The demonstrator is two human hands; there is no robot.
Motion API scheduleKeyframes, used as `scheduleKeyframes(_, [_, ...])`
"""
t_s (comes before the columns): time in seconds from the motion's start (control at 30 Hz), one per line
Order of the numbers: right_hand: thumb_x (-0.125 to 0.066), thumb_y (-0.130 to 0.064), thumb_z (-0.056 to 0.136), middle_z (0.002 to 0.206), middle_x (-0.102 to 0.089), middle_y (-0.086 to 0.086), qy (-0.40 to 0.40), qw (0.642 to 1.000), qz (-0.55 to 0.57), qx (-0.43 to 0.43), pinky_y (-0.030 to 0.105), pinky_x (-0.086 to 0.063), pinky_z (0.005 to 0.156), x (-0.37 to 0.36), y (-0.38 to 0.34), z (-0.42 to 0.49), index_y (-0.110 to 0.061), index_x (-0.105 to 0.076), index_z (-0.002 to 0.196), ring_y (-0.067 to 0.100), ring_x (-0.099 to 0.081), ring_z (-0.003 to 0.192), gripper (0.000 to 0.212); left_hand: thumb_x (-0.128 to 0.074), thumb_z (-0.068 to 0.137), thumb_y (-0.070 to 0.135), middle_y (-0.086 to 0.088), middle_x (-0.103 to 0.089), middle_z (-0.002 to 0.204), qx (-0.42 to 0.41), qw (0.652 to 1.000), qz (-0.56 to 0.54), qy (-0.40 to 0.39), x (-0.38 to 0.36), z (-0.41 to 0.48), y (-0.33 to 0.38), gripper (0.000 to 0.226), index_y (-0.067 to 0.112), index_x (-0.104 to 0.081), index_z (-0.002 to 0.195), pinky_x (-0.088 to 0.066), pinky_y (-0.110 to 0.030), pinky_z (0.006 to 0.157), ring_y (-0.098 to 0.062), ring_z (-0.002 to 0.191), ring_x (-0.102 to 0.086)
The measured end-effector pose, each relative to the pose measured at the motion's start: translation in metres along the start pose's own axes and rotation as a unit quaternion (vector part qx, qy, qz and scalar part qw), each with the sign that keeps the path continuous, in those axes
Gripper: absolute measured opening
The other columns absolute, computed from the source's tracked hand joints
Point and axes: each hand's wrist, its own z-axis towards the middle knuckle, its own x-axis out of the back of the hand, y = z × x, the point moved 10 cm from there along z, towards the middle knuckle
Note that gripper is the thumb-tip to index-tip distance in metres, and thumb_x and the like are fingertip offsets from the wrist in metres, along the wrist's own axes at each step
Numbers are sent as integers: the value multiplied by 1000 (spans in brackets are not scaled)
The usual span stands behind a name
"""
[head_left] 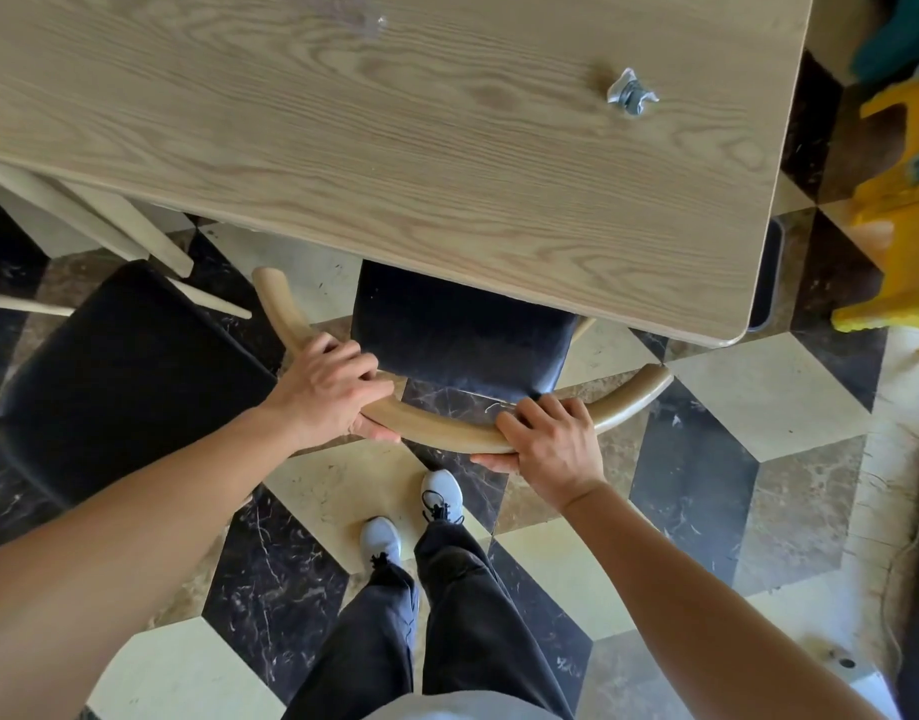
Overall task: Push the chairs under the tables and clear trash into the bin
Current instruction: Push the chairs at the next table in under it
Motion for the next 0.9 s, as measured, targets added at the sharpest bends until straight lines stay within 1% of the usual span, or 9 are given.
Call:
scheduleKeyframes(0.2, [-48,-71,95,75,-55,0,-8,999,16,36,35,-46,64,0,1,1,-18,-62,88,23,-52,64,55,-30,87,81,-7,-63,87,10,1000,-5,-13,-1,2,4,80,14,-72,92,-42,-45,76,-31,84,-59])
scheduleKeyframes(0.3, [-43,-72,96,78,-56,0,-34,999,18,28,36,-48,65,-4,3,0,-19,-66,92,23,-53,66,58,-24,88,82,-6,-63,87,-6,999,-21,-24,0,4,4,84,14,-73,93,-42,-45,76,-31,82,-58])
scheduleKeyframes(0.4, [-35,-74,96,82,-59,1,-59,998,22,29,39,-51,66,-7,6,0,-20,-68,97,24,-55,70,62,-27,86,82,-5,-64,86,14,999,-20,-22,-1,2,5,81,15,-72,91,-41,-45,77,-30,82,-58])
scheduleKeyframes(0.47, [-35,-74,96,83,-61,1,-65,997,20,37,39,-52,67,-6,6,-3,-20,-68,100,24,-57,71,63,-27,84,82,-5,-63,86,27,999,-19,-31,-5,0,7,80,16,-72,92,-41,-46,78,-30,83,-58])
scheduleKeyframes(0.57, [-35,-74,95,83,-59,0,-85,996,18,26,40,-51,68,-7,6,-2,-20,-65,99,25,-57,71,61,-18,85,84,-5,-61,86,34,997,-21,-62,-6,2,9,86,17,-71,95,-41,-47,80,-30,83,-57])
scheduleKeyframes(0.67, [-29,-78,93,84,-58,0,-119,993,16,-6,40,-49,69,-7,7,-1,-21,-62,98,26,-57,73,65,-3,82,87,-2,-61,93,49,989,10,-139,-11,2,7,95,21,-68,103,-40,-46,83,-27,88,-54])
scheduleKeyframes(0.77, [-21,-82,88,96,-60,-2,-214,975,-3,-53,42,-48,82,-11,8,-2,-26,-60,108,24,-57,87,71,-16,81,87,-1,-60,104,96,972,52,-206,-4,-3,7,84,25,-60,117,-37,-43,89,-25,97,-51])
scheduleKeyframes(0.83, [-26,-81,85,107,-59,-2,-282,955,-10,-90,43,-44,94,-13,7,-6,-28,-55,116,24,-56,100,68,-30,85,84,-2,-60,111,150,964,53,-214,8,-8,11,75,25,-56,122,-35,-42,96,-26,106,-51])
scheduleKeyframes(0.9, [-36,-77,89,115,-58,0,-316,939,-4,-134,44,-37,105,-10,4,-6,-26,-51,120,26,-54,110,61,-38,90,76,-3,-59,120,199,957,34,-207,20,-16,15,66,23,-55,126,-29,-43,106,-27,117,-47])
